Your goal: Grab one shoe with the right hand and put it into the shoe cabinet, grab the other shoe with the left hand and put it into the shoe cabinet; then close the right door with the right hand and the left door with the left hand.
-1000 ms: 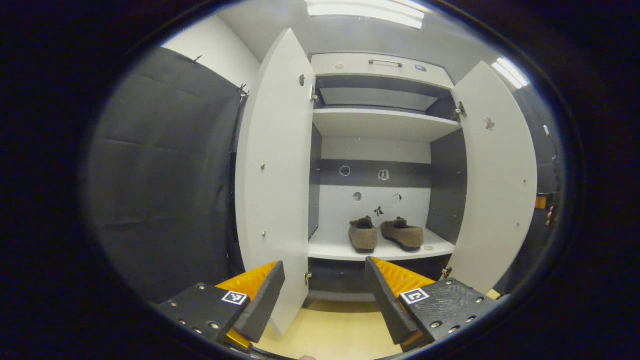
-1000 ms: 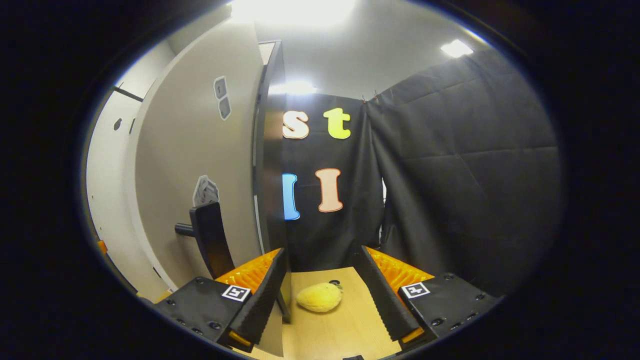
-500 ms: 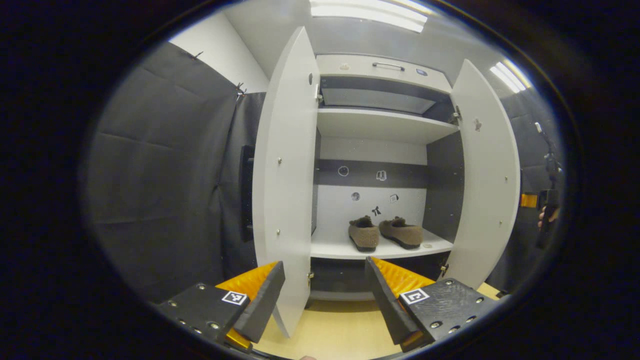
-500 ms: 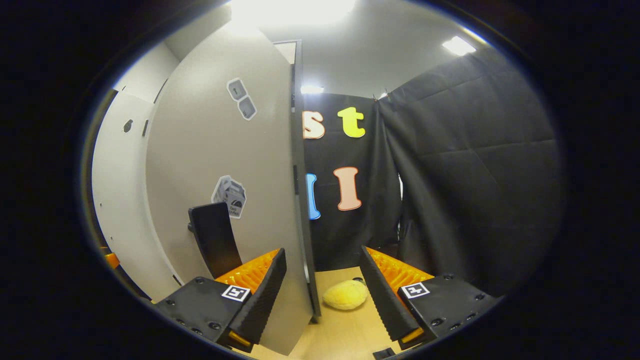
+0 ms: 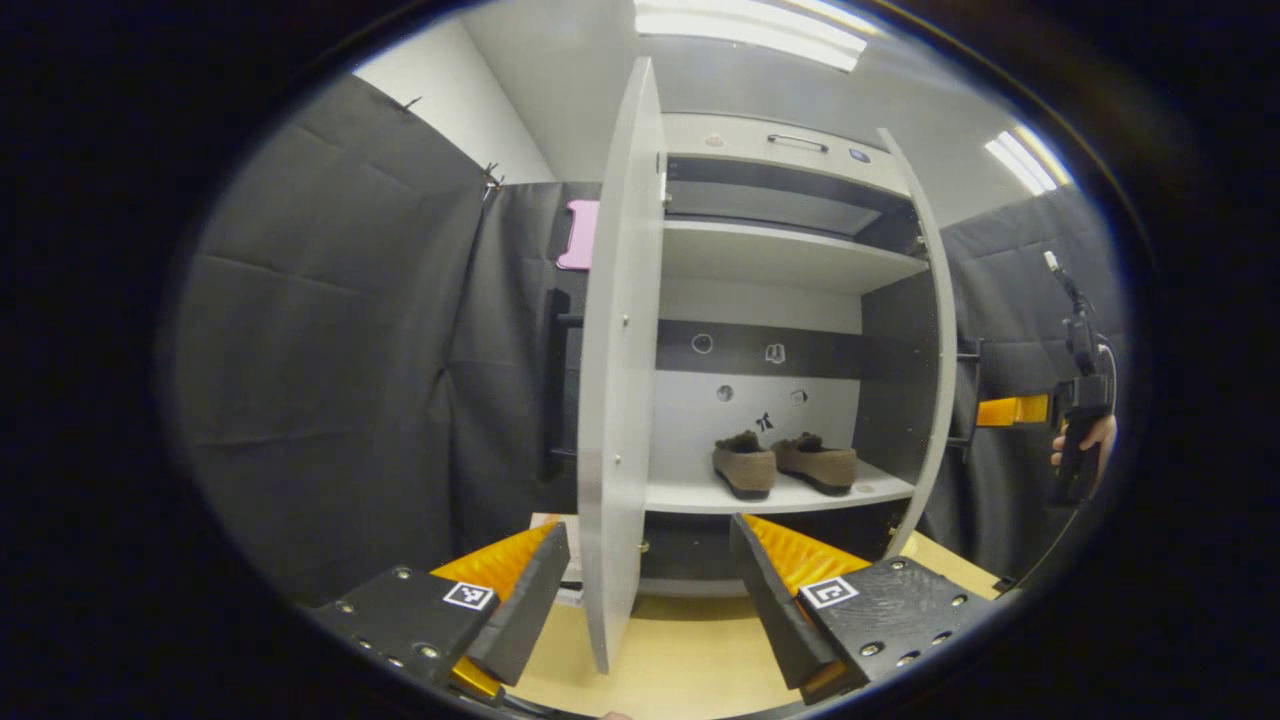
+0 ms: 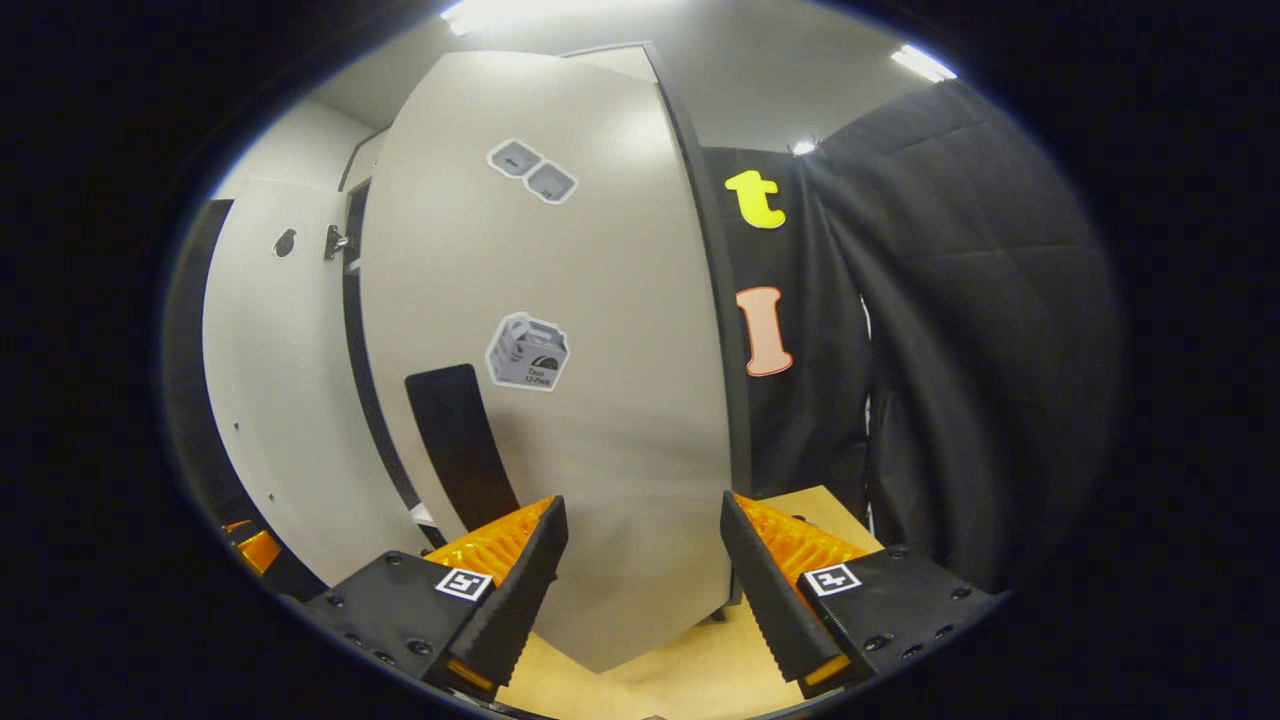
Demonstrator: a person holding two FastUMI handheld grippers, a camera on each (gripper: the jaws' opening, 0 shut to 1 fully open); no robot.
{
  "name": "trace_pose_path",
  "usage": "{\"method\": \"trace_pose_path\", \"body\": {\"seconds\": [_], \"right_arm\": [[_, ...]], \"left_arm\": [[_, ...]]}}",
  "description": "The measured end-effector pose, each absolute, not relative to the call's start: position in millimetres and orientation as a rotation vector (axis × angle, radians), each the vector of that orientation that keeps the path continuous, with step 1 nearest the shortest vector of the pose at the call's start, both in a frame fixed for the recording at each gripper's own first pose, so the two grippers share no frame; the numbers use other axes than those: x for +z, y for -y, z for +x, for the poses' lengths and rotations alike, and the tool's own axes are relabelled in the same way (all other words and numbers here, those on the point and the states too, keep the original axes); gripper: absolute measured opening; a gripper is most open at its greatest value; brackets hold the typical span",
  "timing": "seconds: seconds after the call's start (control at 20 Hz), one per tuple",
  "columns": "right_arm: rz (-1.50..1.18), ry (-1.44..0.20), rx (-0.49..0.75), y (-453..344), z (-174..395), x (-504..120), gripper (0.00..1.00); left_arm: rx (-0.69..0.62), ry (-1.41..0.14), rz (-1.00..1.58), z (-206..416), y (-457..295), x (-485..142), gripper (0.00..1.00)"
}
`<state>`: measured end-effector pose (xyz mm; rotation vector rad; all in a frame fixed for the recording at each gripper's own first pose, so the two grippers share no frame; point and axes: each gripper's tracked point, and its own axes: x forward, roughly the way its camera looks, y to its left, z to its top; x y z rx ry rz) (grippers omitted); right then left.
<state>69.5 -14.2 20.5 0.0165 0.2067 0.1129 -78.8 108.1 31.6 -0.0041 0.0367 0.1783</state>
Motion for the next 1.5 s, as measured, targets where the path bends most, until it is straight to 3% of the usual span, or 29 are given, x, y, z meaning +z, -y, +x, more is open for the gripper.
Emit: {"method": "trace_pose_path", "body": {"seconds": [0.1,0.15,0.2,0.35,0.4,0.7,0.75,0.9,0.95,1.0,1.15,1.2,1.5], "right_arm": [[0.012,-0.197,0.116,12,67,20,0.98],[0.005,-0.194,0.114,11,67,18,0.98],[-0.006,-0.195,0.107,12,66,16,0.98],[-0.025,-0.205,0.091,11,61,8,0.98],[-0.025,-0.211,0.089,10,59,5,0.98],[-0.002,-0.234,0.085,4,49,-9,0.98],[-0.007,-0.235,0.086,3,47,-11,0.98],[-0.027,-0.245,0.080,2,40,-20,0.98],[-0.027,-0.250,0.082,0,38,-24,0.98],[-0.024,-0.257,0.086,-3,35,-27,0.98],[-0.019,-0.283,0.088,-6,29,-39,0.98],[-0.016,-0.289,0.087,-6,27,-41,0.98],[0.005,-0.294,0.053,2,27,-48,0.98]], "left_arm": [[0.187,-0.018,-0.012,-85,-122,37,1.00],[0.188,-0.005,-0.021,-87,-129,41,0.94],[0.195,0.011,-0.030,-87,-138,45,0.97],[0.233,0.054,-0.037,-89,-174,62,0.89],[0.253,0.063,-0.036,-91,-186,68,0.94],[0.315,0.127,-0.076,-87,-244,95,0.94],[0.319,0.128,-0.074,-86,-251,96,1.00],[0.302,0.131,-0.078,-75,-265,105,1.00],[0.287,0.119,-0.081,-69,-267,105,0.94],[0.263,0.100,-0.083,-61,-268,102,1.00],[0.186,0.052,-0.092,-37,-269,98,1.00],[0.168,0.041,-0.083,-28,-270,99,0.94],[0.075,0.033,-0.087,12,-259,100,0.94]]}}
